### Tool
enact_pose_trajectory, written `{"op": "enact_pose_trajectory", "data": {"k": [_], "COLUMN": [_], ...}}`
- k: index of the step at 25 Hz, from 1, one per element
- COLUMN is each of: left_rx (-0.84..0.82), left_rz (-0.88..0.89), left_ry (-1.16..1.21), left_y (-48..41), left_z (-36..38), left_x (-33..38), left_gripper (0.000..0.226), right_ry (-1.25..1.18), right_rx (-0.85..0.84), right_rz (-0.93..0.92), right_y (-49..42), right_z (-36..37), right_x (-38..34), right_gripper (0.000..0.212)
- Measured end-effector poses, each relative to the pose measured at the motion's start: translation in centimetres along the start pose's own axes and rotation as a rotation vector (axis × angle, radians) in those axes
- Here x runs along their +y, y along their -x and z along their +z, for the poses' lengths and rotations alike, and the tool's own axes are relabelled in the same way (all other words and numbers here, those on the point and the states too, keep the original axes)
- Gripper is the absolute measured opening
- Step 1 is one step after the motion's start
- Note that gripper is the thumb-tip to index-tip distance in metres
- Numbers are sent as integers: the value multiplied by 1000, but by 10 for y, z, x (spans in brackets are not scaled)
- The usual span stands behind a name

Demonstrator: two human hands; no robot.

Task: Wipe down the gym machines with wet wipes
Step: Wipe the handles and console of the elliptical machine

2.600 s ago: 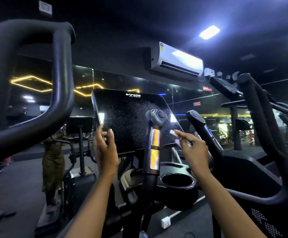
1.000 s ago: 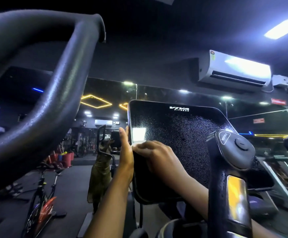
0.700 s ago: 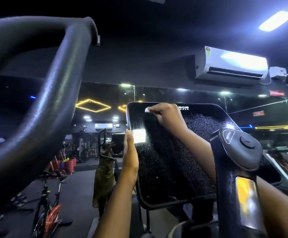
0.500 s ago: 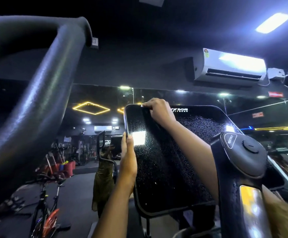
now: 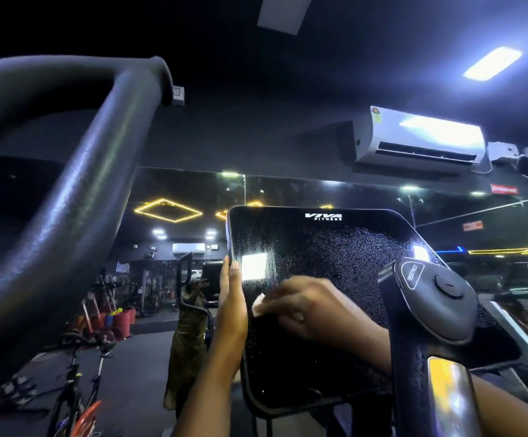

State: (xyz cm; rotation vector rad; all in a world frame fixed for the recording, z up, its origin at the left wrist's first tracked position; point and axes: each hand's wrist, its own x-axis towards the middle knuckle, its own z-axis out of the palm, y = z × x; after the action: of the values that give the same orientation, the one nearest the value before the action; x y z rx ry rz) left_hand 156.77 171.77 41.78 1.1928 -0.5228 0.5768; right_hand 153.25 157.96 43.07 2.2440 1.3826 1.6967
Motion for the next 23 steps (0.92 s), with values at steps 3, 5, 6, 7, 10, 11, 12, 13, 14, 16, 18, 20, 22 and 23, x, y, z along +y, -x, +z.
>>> {"op": "enact_pose_trajectory", "data": {"k": [3, 5, 6, 7, 10, 11, 12, 13, 14, 16, 18, 20, 22, 23], "left_rx": [-35, -51, -52, -50, -58, -59, -56, -54, -53, -51, -46, -67, -83, -84], "left_rz": [-9, -10, -8, -19, -17, -13, -12, -10, -10, -1, 3, 6, 14, 21], "left_ry": [-51, -57, -62, -61, -61, -49, -37, -35, -41, -39, -44, -120, -180, -187], "left_y": [5, 8, 8, 6, 5, 6, 6, 7, 7, 8, 10, 13, 15, 15], "left_z": [0, -1, -2, -2, -2, -1, -1, -1, -1, 0, 0, -1, -2, -2], "left_x": [5, 6, 6, 5, 5, 5, 5, 6, 5, 8, 10, 11, 12, 12], "left_gripper": [52, 53, 54, 54, 53, 52, 52, 52, 51, 51, 52, 55, 54, 54], "right_ry": [58, 111, 126, 150, 136, 121, 114, 115, 109, 60, 38, 59, 110, 140], "right_rx": [186, 198, 151, 85, -13, 10, 40, 72, 85, 34, -6, 53, 166, 200], "right_rz": [260, 480, 535, 544, 433, 380, 317, 254, 201, 125, 90, 162, 364, 467], "right_y": [-43, -71, -79, -82, -71, -61, -50, -37, -24, -4, 4, -7, -30, -41], "right_z": [-11, -13, -11, -6, 6, 7, 8, 8, 8, 6, 2, -7, -15, -17], "right_x": [63, 110, 124, 128, 102, 87, 73, 57, 42, 15, 5, 24, 62, 83], "right_gripper": [18, 19, 19, 21, 24, 22, 21, 21, 23, 30, 30, 24, 24, 24]}}
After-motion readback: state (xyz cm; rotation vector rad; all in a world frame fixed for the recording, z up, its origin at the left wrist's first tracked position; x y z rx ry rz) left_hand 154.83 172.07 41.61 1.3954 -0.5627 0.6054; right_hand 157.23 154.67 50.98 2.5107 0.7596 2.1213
